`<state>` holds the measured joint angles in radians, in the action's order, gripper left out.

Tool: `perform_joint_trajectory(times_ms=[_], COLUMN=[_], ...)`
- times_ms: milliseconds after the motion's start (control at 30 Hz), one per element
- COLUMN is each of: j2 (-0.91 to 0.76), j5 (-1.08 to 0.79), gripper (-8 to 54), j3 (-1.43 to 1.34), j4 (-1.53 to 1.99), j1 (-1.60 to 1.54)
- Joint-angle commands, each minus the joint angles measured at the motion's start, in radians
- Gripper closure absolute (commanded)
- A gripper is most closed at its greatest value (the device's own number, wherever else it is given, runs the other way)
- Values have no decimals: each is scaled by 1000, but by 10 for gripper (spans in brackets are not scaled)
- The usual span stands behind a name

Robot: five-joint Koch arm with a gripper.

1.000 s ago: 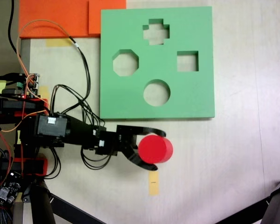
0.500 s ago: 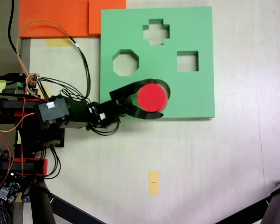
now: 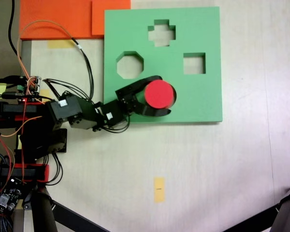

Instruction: Put the cylinder block into the corresponding hole

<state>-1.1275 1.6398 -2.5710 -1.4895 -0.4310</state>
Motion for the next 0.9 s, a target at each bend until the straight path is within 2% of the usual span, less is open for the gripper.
perform_joint_trajectory(times_ms=[0, 400, 433, 500, 533, 600, 633, 700, 867], j2=[-6, 103, 110, 124, 124, 118, 115, 115, 20], j5=[14, 15, 14, 14, 9, 8, 8, 6, -18], gripper=[317, 310, 265, 100, 56, 25, -16, -54, -66], j3=[15, 66, 66, 66, 64, 48, 34, 29, -54], j4=[-34, -87, -91, -117, -121, -123, -130, -140, -140], j1=[-17, -15, -15, -17, -20, -20, -18, -20, -17])
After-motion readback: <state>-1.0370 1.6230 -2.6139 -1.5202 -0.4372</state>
